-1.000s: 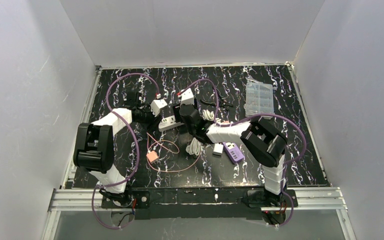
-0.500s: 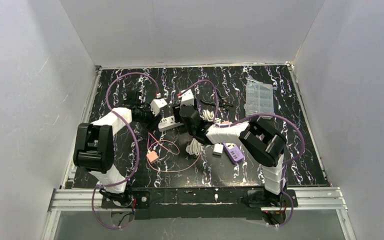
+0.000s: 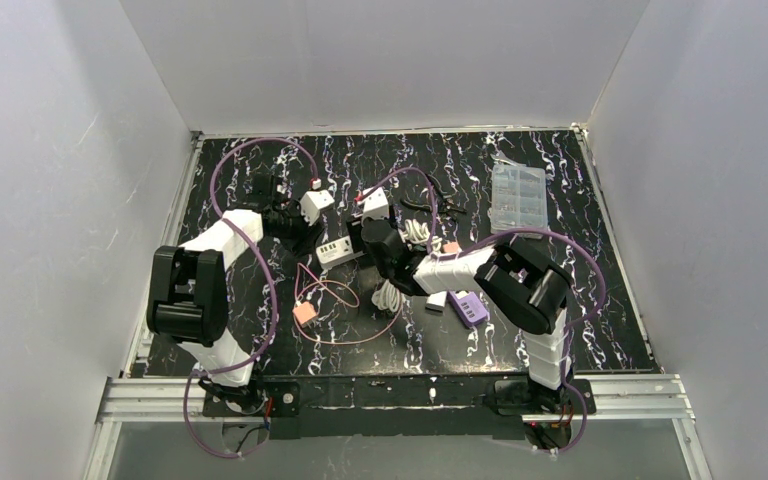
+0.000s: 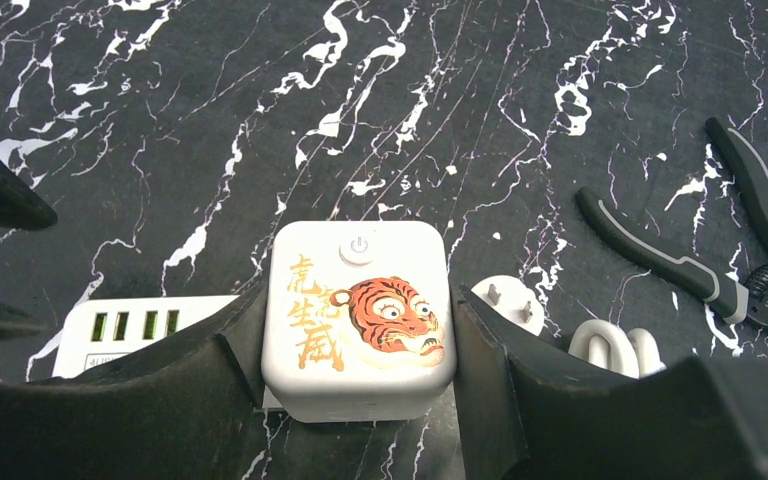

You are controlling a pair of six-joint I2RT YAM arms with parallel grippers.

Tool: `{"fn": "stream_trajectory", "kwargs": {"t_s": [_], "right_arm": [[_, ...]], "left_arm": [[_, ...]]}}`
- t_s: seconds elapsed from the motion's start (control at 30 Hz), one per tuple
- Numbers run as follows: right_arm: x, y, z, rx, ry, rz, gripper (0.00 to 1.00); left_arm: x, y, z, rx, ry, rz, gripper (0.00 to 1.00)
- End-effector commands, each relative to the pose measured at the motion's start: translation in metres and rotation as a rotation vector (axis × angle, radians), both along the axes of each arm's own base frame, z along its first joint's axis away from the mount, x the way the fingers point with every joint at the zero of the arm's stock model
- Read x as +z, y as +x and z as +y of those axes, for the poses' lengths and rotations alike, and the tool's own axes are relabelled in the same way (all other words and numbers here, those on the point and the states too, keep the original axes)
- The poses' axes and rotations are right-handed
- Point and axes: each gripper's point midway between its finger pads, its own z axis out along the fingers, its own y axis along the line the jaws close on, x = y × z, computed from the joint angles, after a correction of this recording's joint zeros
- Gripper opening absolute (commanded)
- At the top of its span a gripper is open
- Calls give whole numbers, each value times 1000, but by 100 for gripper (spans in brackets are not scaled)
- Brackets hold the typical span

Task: Insert the plug
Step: Insert the plug into the socket.

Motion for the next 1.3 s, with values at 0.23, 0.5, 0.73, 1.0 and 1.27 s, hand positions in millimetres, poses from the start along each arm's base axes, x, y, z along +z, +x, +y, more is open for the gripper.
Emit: {"fn": "stream_trajectory", "kwargs": {"t_s": [0.23,0.5,0.73,1.0,1.27], "right_arm": [[-33,-13,-9,-28,-27,-7,1],[-68,-41,-1,0,-74,20,1],[-104,-58,4,52,-107,114,1],[-96,-62,19,75,-129,146,1],[-80,-57,36,73,-82,128,42]], "left_arm": [[18,3,-8,11,-37,18,48],[19,2,-7,19,-35,19,48],[21,2,-8,23,-45,19,49],[40,7,-12,66,-80,16,62],[63,1,-9,96,-109,23,66]]}}
